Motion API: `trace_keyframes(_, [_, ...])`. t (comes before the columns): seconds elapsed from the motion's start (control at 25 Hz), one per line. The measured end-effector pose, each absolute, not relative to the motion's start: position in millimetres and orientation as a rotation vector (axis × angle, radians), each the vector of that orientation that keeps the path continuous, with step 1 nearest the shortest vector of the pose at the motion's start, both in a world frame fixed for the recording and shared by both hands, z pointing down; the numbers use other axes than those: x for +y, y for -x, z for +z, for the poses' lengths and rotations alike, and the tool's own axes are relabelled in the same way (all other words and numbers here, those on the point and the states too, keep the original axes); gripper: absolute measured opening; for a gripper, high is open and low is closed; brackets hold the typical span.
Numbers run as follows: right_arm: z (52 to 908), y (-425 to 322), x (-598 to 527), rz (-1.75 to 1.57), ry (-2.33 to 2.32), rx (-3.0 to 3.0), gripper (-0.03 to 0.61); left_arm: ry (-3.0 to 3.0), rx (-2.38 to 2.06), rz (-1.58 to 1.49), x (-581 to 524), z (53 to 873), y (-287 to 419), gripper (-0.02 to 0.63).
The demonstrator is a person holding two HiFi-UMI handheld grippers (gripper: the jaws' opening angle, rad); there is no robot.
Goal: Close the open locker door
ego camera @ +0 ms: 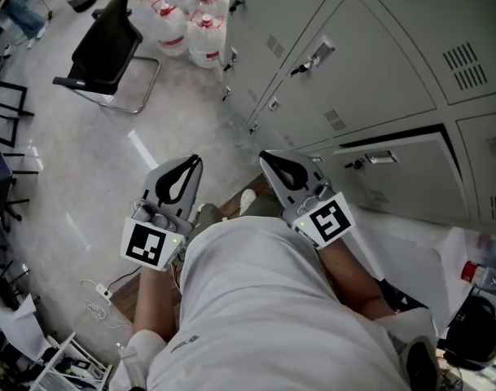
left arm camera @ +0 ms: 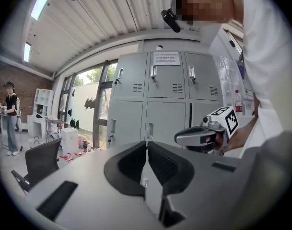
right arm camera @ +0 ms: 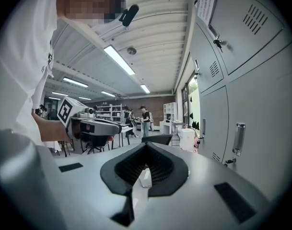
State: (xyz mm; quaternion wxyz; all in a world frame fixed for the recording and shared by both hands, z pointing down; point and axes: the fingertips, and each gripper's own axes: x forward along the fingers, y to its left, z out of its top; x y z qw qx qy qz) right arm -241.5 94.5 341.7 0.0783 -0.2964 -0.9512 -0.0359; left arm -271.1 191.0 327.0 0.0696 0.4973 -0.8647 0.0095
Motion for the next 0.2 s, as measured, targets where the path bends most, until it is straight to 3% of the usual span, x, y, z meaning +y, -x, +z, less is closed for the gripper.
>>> trace_keyframes(0.2, [340.8,243.9,89.7,-0.099,0.877,-2.855,0.009,-1.506,-2.589,0.048,187.0,327.8,271.4,0.005])
